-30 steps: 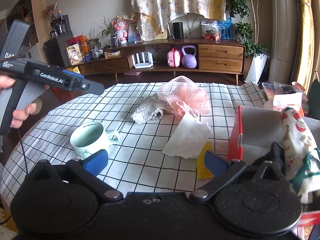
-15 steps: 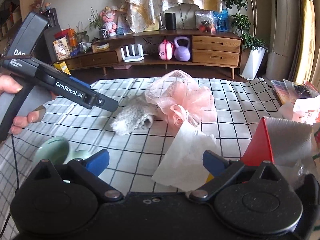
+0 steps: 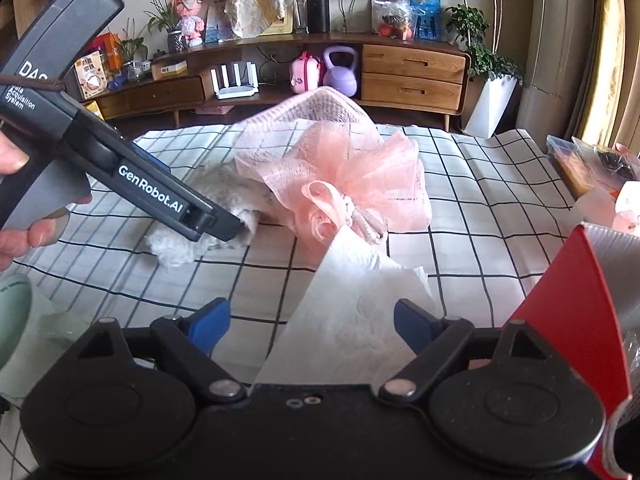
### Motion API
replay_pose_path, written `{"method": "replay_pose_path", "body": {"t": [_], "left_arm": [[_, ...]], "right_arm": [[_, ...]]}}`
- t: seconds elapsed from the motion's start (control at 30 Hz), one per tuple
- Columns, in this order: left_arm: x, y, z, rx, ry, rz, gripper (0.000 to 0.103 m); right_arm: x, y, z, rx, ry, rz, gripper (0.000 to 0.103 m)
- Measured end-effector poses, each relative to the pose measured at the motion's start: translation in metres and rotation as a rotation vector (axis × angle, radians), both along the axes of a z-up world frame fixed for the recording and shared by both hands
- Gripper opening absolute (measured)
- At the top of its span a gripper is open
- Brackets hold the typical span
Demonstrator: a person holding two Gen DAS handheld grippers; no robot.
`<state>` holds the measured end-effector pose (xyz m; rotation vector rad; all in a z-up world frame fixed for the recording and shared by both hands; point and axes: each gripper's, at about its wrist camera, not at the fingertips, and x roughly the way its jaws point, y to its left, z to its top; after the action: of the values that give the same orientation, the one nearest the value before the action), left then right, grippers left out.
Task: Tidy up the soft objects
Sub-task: 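Reach the left tool to the grey fuzzy cloth while the right tool reaches the white tissue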
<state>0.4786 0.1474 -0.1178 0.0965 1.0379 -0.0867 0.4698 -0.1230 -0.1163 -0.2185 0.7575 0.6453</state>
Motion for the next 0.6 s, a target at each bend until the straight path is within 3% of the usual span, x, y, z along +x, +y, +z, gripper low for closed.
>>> {"method": "replay_pose_path", "body": {"t": [0.27,0.33,0.47,0.6], "left_arm": [[0.013,0.000,-0.015,-0.007,0.044,0.011,0.099],[0.014,0.001,-0.016,-0.022,0.047,0.009,0.082],[0.018,0.003,-0.020,-0.028,0.065,0.032,0.067],[0.017,0.003,-0.024,-0.019,0.065,0.025,0.058]], "right_arm": [[0.003,0.003,-0.013,-0.038,0.003,-0.005,0.058],[0.003,0.003,-0.015,-0.042,0.012,-0.009,0.050],[0.003,0.004,-0.018,-0.049,0.010,-0.014,0.042],[0.002,0.003,-0.017,-0.051,0.002,-0.017,0.024]]}}
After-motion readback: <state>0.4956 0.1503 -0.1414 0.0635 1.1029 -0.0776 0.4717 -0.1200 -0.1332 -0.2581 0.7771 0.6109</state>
